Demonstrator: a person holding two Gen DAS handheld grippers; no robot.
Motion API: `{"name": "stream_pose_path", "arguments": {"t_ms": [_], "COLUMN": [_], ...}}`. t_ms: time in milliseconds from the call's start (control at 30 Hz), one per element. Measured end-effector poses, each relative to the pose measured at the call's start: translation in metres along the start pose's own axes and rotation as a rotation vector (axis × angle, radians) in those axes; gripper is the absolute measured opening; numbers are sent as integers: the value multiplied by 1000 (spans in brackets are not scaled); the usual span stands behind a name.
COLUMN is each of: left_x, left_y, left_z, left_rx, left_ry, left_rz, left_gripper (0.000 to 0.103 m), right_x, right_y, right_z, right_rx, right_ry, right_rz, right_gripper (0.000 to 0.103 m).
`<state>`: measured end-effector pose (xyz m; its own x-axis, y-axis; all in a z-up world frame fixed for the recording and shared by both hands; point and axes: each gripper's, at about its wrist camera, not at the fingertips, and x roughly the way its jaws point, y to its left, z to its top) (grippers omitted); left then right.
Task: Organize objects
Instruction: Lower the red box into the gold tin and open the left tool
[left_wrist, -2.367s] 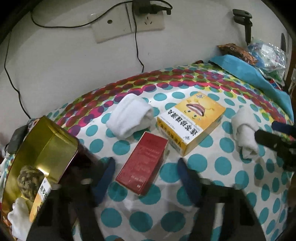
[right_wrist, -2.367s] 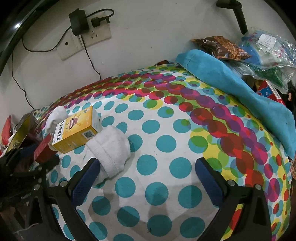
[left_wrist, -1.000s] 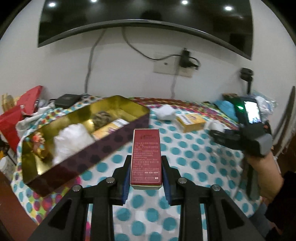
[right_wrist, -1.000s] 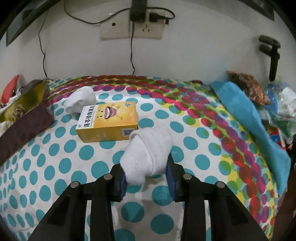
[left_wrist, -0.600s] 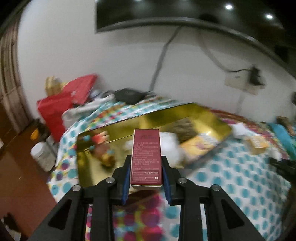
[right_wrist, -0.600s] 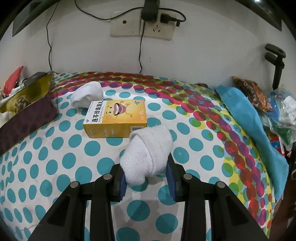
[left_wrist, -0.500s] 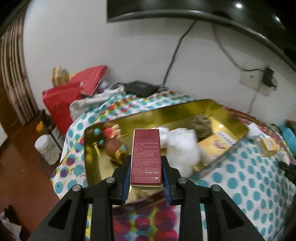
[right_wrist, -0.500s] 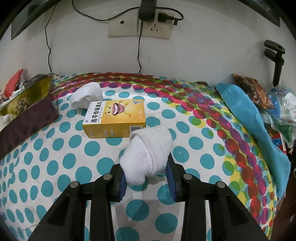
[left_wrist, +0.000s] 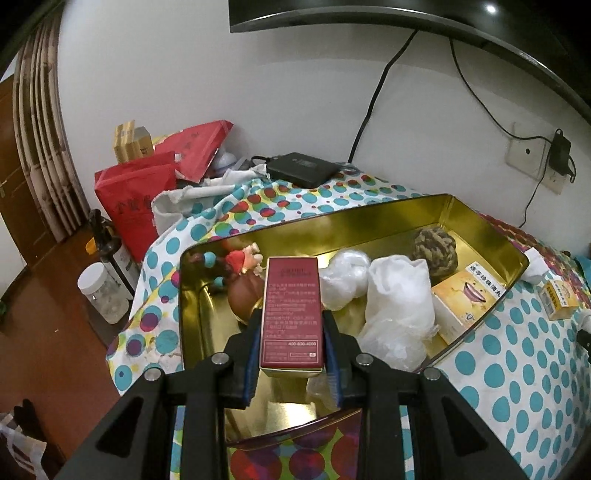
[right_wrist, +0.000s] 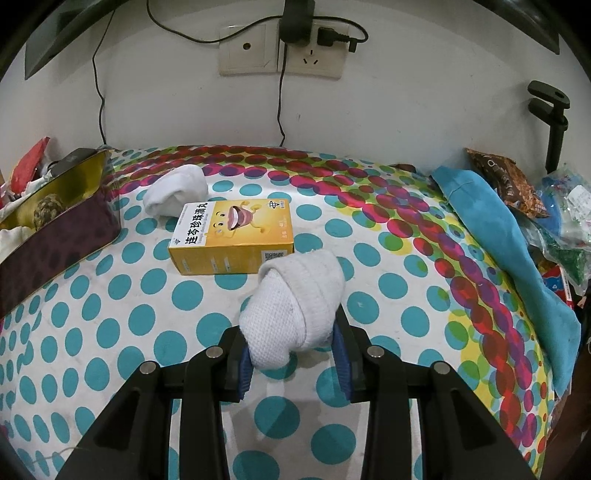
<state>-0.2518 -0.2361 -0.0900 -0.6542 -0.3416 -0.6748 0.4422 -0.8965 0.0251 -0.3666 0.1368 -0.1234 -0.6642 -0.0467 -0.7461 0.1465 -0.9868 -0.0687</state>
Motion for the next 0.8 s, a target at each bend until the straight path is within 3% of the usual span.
{"name": "stream_pose_path", "arguments": {"t_ms": [133, 167, 233, 300, 367, 433, 800], "left_x": [-1, -1, -3, -6, -10, -15, -35], "left_y": [4, 5, 5, 4, 3, 0, -2], "left_z": [1, 1, 2, 2, 3, 3, 5], "left_rx": [-18, -23, -25, -23, -14, -8, -4], "left_ry": [-6, -6, -13, -26, -33, -45, -81], "left_rz": [-5, -8, -10, -18, -16, -19, -39], "left_gripper": [33, 36, 55, 62, 62, 72, 73], "right_x": [0, 0, 0, 0, -1, -1, -13], "right_y": [1, 1, 2, 2, 2, 0, 27], "right_z": [0, -1, -1, -1, -2, -2, -4], "right_rx": [-2, -4, -6, -10, -10, -8, -70], "right_ry": [2, 2, 1, -2, -7, -10, -51], "right_rz": [-2, -4, -4, -8, -12, -14, -24], "right_gripper": [34, 34, 34, 35, 35, 35, 35]}}
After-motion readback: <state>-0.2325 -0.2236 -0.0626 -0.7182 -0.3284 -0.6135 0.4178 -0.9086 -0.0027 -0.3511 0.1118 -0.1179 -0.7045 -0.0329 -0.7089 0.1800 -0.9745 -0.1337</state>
